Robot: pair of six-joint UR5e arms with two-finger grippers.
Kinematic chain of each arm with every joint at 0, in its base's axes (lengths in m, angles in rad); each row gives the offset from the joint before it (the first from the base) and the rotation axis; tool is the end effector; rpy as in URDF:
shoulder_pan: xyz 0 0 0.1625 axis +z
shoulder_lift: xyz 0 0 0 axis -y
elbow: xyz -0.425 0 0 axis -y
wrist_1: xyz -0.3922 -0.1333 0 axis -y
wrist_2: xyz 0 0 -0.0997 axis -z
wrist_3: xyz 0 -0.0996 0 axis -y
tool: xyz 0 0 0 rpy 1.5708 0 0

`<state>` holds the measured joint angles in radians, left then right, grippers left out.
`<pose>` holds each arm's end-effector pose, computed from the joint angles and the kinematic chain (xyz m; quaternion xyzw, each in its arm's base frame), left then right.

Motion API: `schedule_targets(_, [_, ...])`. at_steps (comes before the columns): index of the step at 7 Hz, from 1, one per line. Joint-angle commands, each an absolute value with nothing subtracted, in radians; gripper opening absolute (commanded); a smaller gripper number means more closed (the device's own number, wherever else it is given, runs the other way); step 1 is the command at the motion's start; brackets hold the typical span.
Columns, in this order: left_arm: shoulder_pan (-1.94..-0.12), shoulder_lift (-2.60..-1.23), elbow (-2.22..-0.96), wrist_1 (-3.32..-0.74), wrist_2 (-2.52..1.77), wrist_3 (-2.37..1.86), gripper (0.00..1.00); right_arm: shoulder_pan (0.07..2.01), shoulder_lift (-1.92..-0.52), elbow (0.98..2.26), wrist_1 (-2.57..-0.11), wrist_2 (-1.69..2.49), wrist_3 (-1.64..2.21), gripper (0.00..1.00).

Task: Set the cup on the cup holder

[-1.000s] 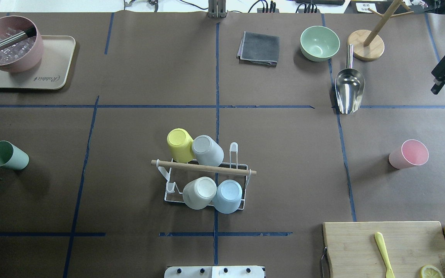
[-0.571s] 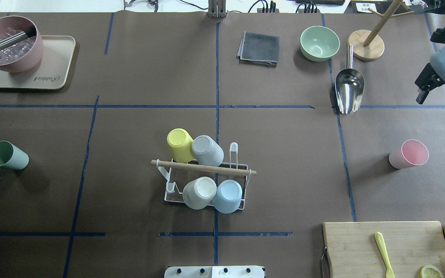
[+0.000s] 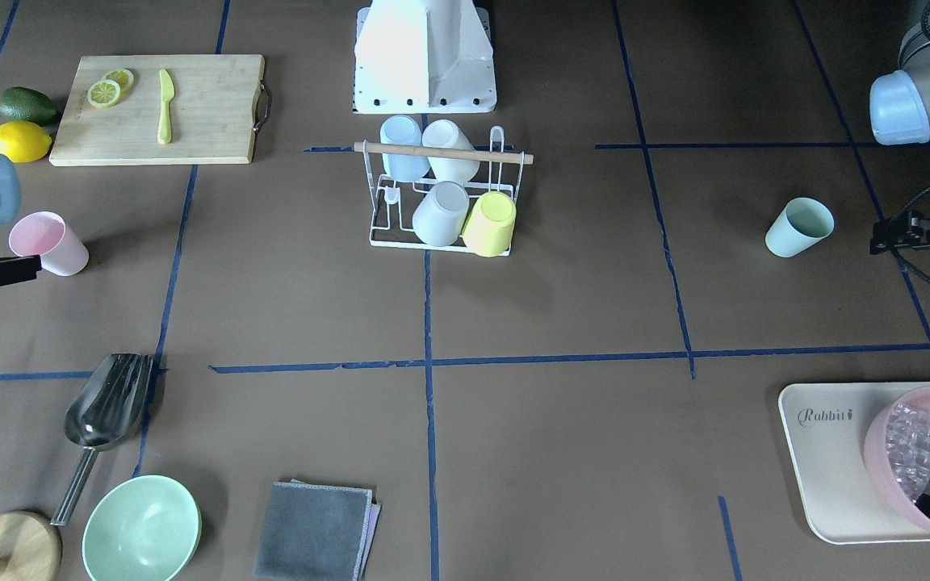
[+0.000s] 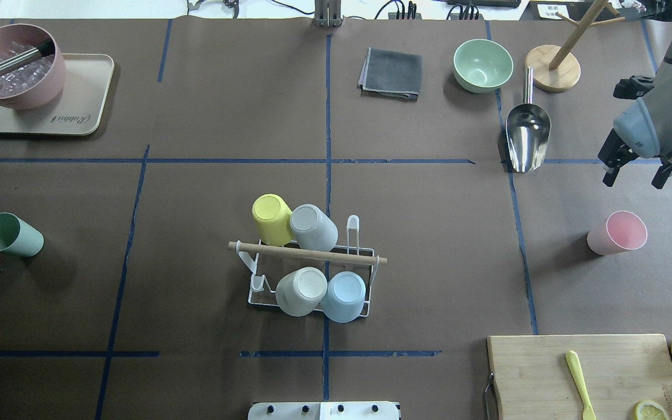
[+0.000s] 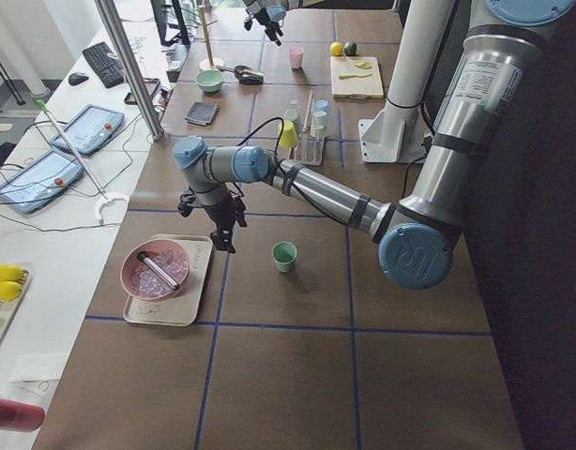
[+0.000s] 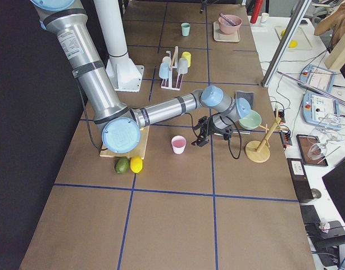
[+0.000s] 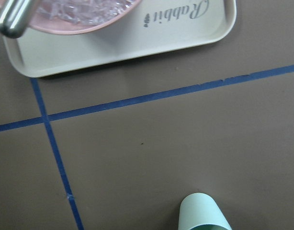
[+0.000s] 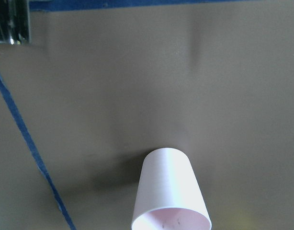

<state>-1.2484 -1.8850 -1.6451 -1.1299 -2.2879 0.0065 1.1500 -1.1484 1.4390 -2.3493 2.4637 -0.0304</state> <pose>0.1226 -0.5811 0.4983 -0.0794 0.3426 0.1442 0.9250 -0.1978 -0.5784 0.5397 -0.2950 -0.3688 -0.0941 0.8764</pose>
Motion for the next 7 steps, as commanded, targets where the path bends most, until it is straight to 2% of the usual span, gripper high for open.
schedule_targets(1, [-1.142,-1.896,-1.634,-1.092,-2.284,0.005,1.00,1.132,-1.150,1.405,-2.321,2.465,-0.035,1.00])
schedule_targets(2, [-1.059,-1.896,-1.619,-1.066,-2.284,0.003,1.00,1.131,-1.150,1.396,-2.310,2.467,-0.035,1.00])
schedule_targets(7, [-1.057,-1.911,-1.519,-1.019,-2.284,0.011,1.00,1.088,-1.173,1.382,-2.290,2.477,-0.031,1.00])
